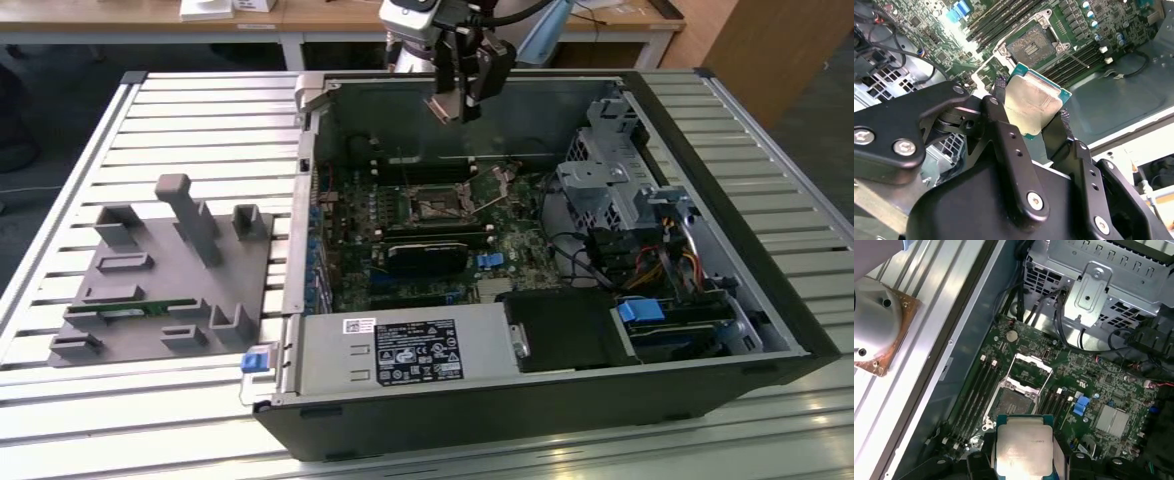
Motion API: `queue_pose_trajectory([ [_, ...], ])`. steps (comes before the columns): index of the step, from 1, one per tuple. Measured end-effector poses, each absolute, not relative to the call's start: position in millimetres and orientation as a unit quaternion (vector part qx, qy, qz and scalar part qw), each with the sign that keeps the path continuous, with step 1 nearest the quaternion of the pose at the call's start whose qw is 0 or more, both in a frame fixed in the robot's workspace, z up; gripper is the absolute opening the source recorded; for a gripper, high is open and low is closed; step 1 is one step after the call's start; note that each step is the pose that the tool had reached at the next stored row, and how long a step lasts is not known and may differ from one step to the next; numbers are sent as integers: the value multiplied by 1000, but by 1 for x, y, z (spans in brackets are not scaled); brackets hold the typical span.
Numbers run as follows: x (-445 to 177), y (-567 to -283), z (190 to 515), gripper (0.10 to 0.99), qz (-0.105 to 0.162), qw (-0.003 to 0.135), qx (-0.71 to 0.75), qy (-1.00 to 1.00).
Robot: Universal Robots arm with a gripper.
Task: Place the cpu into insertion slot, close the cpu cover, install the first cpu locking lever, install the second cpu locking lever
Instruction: 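Place the cpu into insertion slot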
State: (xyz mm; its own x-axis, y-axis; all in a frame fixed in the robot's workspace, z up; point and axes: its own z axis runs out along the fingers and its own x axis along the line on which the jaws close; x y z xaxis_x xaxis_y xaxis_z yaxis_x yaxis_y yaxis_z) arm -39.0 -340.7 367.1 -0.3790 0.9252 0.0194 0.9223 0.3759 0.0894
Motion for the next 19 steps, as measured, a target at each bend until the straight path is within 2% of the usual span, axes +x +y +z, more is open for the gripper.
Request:
queue_pose_trajectory([
  [19,-39,-341,366,541,41,21,637,770],
])
